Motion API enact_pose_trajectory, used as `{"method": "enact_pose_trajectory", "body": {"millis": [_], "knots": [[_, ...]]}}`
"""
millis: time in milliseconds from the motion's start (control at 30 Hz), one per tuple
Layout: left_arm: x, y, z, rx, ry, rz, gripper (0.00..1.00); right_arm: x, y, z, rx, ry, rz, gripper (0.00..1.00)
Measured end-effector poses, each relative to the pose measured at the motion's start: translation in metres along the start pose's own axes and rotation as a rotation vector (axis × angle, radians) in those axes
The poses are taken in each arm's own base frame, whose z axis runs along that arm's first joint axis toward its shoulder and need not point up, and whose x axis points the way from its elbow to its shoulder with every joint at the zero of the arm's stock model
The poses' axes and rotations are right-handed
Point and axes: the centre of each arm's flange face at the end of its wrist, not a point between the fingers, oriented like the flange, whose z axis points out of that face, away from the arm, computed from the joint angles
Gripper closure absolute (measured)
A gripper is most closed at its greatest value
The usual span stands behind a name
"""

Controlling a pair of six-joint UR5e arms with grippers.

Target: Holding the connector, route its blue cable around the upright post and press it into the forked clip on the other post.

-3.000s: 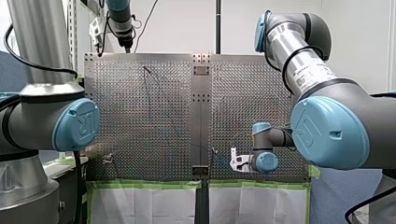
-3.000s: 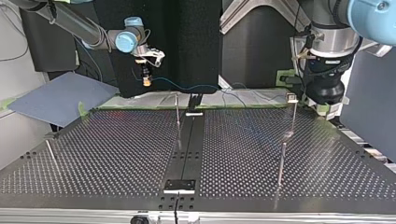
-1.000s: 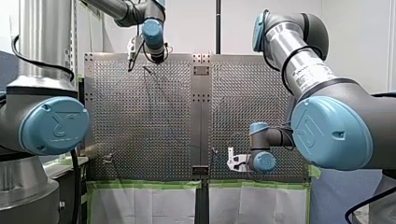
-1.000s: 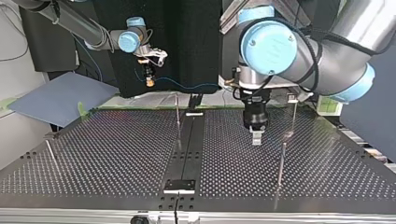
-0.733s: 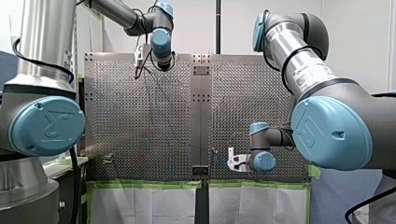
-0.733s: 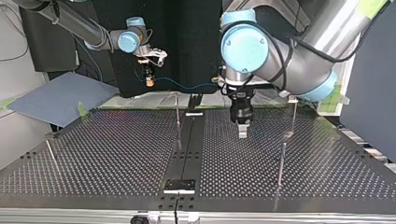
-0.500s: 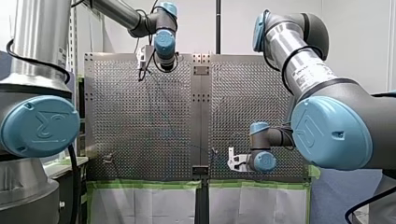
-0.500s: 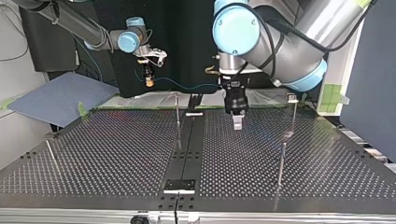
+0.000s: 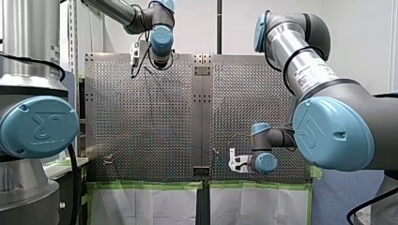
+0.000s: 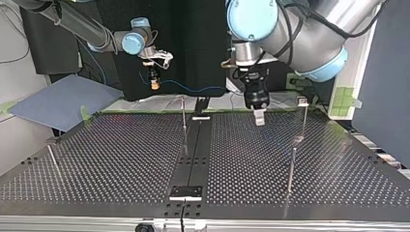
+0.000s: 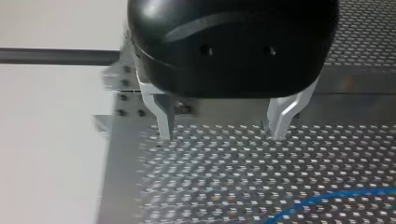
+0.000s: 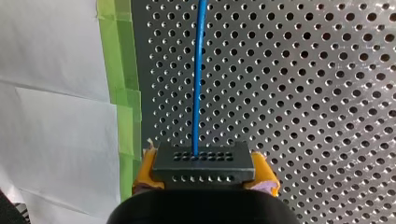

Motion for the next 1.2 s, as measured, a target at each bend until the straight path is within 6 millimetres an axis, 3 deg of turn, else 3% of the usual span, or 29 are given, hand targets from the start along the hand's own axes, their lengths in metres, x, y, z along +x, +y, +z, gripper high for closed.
{"method": "enact_pose_trajectory", "body": {"millis": [267, 400, 700, 1200], "knots": [[0.026, -0.009, 0.024, 0.01, 0.025, 0.027, 0.0, 0.0, -0.001, 0.0, 0.002, 0.0, -0.001, 1.0], [0.032, -0.004, 0.036, -0.009, 0.03, 0.035, 0.0, 0.0, -0.001, 0.0, 0.002, 0.001, -0.001, 1.0], [0.033, 0.02, 0.063, -0.085, 0.03, 0.062, 0.0, 0.0, -0.001, 0.0, 0.002, 0.002, -0.001, 1.0], [0.028, 0.028, 0.084, -0.074, -0.015, 0.133, 0.0, 0.0, -0.001, 0.0, 0.002, 0.006, -0.001, 1.0]]}}
